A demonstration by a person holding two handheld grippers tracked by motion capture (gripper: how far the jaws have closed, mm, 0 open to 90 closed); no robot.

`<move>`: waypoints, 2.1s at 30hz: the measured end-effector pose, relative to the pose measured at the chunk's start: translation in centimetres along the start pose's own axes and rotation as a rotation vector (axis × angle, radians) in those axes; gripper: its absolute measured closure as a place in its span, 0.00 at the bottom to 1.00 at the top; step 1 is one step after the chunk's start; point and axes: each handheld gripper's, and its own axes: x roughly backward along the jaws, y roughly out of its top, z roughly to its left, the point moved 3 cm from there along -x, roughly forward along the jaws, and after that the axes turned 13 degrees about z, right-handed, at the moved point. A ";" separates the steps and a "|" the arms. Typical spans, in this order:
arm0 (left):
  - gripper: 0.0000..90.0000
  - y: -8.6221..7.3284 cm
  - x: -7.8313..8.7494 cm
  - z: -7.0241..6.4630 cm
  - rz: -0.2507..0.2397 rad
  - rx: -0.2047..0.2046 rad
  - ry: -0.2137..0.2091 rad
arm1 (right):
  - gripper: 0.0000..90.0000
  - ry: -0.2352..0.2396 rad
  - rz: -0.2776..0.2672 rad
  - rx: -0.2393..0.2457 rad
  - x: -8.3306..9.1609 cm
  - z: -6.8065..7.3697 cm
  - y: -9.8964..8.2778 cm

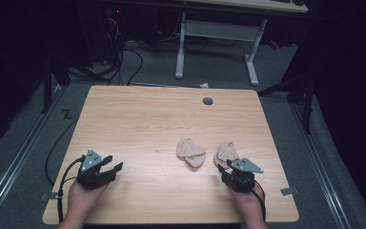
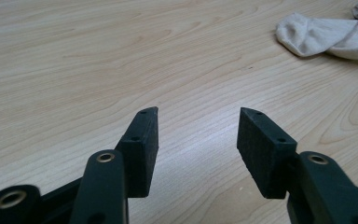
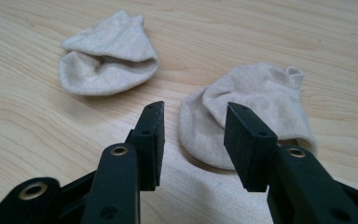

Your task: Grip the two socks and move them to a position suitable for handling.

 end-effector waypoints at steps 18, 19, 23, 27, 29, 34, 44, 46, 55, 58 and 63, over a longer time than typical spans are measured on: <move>0.54 0.2 -0.5 -0.7 0.019 -0.028 -0.005 | 0.65 0.013 0.013 -0.024 0.3 -0.5 -0.6; 0.54 0.2 -0.5 -0.7 0.018 -0.026 -0.002 | 0.65 0.015 0.012 -0.021 0.3 -0.4 -0.6; 0.53 0.1 -0.5 -0.6 0.016 -0.014 -0.008 | 0.67 0.028 0.015 -0.016 0.2 -0.1 -0.5; 0.52 0.2 -0.5 -0.7 0.020 -0.005 -0.017 | 0.72 0.037 0.012 -0.012 0.3 0.1 -0.3; 0.51 0.2 -0.4 -0.8 0.012 -0.010 -0.019 | 0.75 0.047 0.011 -0.006 0.3 0.4 -0.2; 0.51 0.2 -0.6 -0.7 0.019 -0.016 -0.017 | 0.75 0.057 0.020 0.013 -0.1 0.8 0.1; 0.52 0.0 -0.7 -1.0 0.027 -0.039 -0.019 | 0.97 0.087 0.011 0.051 -0.6 2.3 1.6; 0.52 0.0 -0.8 -1.0 0.027 -0.042 -0.018 | 1.00 0.089 0.014 0.065 -0.8 2.6 2.0; 0.52 0.0 -0.8 -1.0 0.033 -0.041 -0.022 | 1.00 0.091 0.026 0.110 -2.1 3.6 3.8; 0.52 -0.1 -0.9 -1.1 0.037 -0.045 -0.024 | 1.00 0.106 0.027 0.116 -3.0 4.0 4.8; 0.52 -0.1 -0.9 -1.1 0.041 -0.049 -0.024 | 1.00 0.114 0.058 0.123 -4.3 4.4 5.5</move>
